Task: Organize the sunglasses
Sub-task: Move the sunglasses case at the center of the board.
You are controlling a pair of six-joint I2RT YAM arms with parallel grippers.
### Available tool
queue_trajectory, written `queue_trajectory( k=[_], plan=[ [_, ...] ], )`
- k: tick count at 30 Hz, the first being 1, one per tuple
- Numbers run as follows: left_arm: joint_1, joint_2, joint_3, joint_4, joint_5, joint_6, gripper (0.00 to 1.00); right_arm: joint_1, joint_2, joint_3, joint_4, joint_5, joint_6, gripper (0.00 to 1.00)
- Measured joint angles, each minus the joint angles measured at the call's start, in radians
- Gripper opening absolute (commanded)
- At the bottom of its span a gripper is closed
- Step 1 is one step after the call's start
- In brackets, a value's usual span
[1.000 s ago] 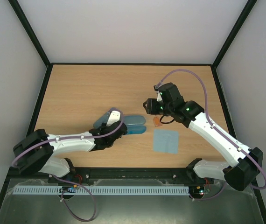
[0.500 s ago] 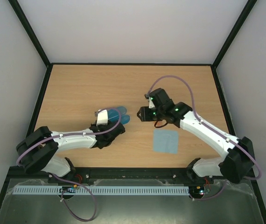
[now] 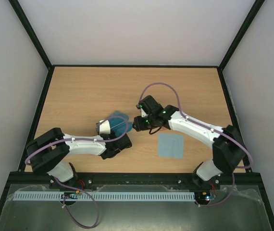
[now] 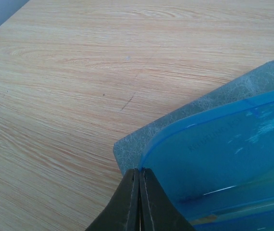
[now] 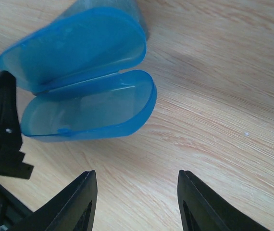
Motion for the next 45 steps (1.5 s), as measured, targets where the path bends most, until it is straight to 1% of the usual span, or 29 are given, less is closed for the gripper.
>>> queue_trajectory(
  k=[3,8,10,11,14,18,23,26,28,32,38,45],
  plan=[
    [0.0,0.006,0.0,0.0,-0.009,-0.024,0.03,0.014,0.067,0.012,0.021,-0.007,-0.002,0.48],
    [0.0,0.006,0.0,0.001,-0.012,-0.034,0.06,0.034,0.151,0.035,0.049,-0.024,-0.001,0.47],
    [0.0,0.004,-0.002,0.003,-0.012,-0.033,0.13,0.039,0.179,0.046,0.063,-0.027,-0.001,0.47],
    [0.0,0.003,-0.004,0.005,-0.011,-0.032,0.14,0.041,0.189,0.048,0.069,-0.03,-0.001,0.47],
    [0.0,-0.007,-0.016,0.021,-0.002,-0.023,0.14,0.047,0.209,0.048,0.082,-0.035,0.0,0.47],
    [0.0,-0.032,-0.038,0.046,0.017,-0.016,0.17,0.051,0.225,0.048,0.091,-0.042,0.004,0.47],
    [0.0,-0.064,-0.049,0.055,0.035,-0.007,0.23,0.052,0.229,0.029,0.124,-0.045,0.011,0.47],
    [0.0,-0.098,-0.049,0.055,0.043,0.003,0.32,0.052,0.234,0.021,0.132,-0.045,0.014,0.47],
    [0.0,-0.124,-0.05,0.055,0.048,0.013,0.41,0.052,0.237,0.021,0.136,-0.045,0.017,0.47],
    [0.0,-0.191,-0.061,0.051,0.06,0.013,0.52,0.053,0.245,0.021,0.143,-0.044,0.019,0.46],
    [0.013,-0.314,-0.124,0.053,0.082,0.009,0.54,0.056,0.266,0.034,0.147,-0.037,0.022,0.45],
    [0.037,-0.403,-0.217,0.094,0.13,0.024,0.55,0.06,0.304,0.093,0.146,0.004,0.025,0.39]
  ],
)
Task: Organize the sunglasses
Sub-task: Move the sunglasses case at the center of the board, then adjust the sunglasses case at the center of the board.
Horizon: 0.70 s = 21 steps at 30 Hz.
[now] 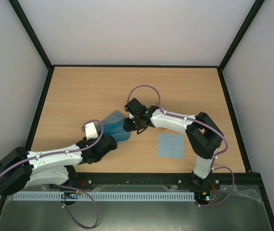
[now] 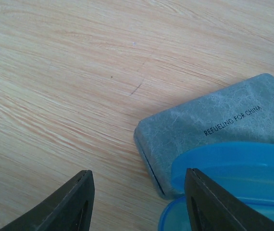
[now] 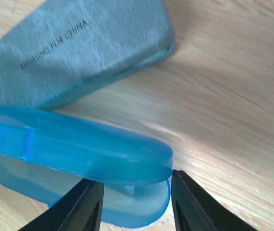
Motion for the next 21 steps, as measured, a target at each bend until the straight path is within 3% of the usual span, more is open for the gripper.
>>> queue_trajectory(
  k=[11,21],
  plan=[
    [0.012,-0.162,-0.023,0.004,0.04,0.012,0.55,0.001,0.048,0.1,-0.01,0.075,-0.007,0.36],
    [0.014,-0.196,-0.042,-0.017,0.064,0.019,0.56,0.001,0.065,0.125,-0.026,0.103,-0.025,0.36]
  ],
)
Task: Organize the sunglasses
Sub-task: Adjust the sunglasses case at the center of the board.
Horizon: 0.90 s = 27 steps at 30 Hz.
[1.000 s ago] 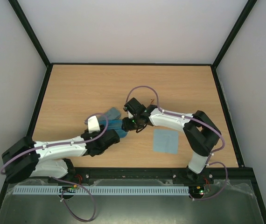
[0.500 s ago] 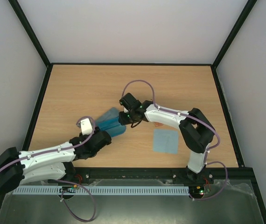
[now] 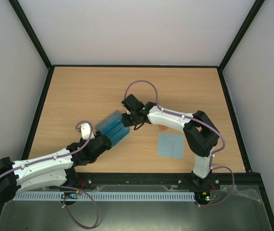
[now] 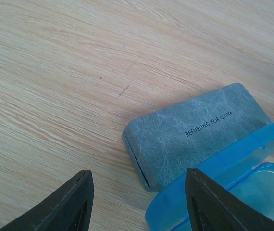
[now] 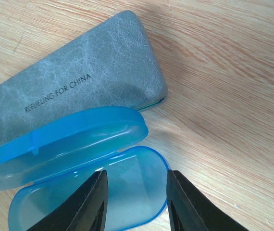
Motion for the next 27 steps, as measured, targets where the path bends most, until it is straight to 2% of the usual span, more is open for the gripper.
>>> queue_trajectory(
  k=[5,11,16,19,27],
  plan=[
    [0.0,-0.042,0.041,-0.029,0.021,0.053,0.56,0.0,-0.089,-0.011,-0.026,0.009,-0.007,0.42],
    [0.002,-0.014,0.171,-0.024,0.113,0.154,0.56,0.0,-0.332,-0.064,-0.064,0.055,-0.013,0.48],
    [0.002,0.051,0.222,-0.001,0.208,0.228,0.56,-0.02,-0.534,-0.167,-0.102,0.118,0.006,0.52],
    [0.0,0.111,0.259,0.016,0.264,0.273,0.56,-0.073,-0.643,-0.259,-0.138,0.146,0.034,0.52],
    [-0.064,0.286,0.365,0.134,0.441,0.399,0.56,-0.115,-0.839,-0.467,-0.215,0.215,0.175,0.52]
  ],
)
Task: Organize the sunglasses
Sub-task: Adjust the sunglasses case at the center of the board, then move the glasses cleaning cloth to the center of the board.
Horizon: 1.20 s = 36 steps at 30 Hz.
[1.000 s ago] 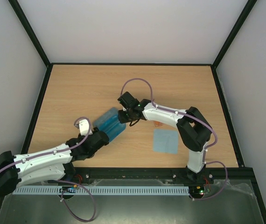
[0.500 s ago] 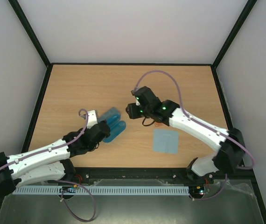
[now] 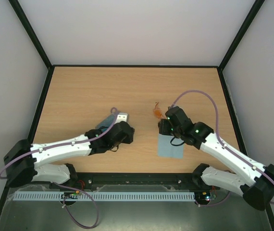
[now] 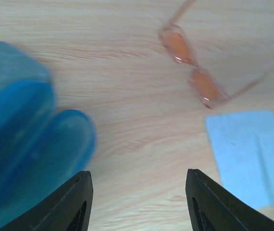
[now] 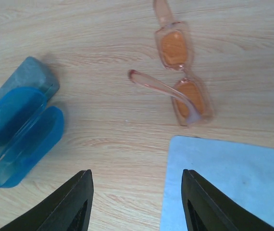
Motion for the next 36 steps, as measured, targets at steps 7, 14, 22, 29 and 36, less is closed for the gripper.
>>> queue_trajectory(
  k=[7,14,22,29,36],
  plan=[
    [-0.053,0.202,0.073,0.128,0.149,0.083,0.57,-0.013,-0.117,-0.056,-0.027,0.053,0.089,0.52],
    [-0.022,0.302,0.135,0.156,0.199,0.113,0.57,-0.06,-0.109,-0.112,-0.006,0.032,0.106,0.47],
    [0.069,0.228,0.143,0.142,0.223,0.124,0.57,-0.164,-0.077,-0.214,0.032,-0.053,0.13,0.44],
    [0.137,0.181,0.138,0.121,0.265,0.136,0.57,-0.2,-0.007,-0.294,0.105,-0.108,0.157,0.37],
    [0.227,0.104,0.092,0.111,0.285,0.136,0.57,-0.243,0.053,-0.312,0.148,-0.127,0.168,0.33]
  ],
)
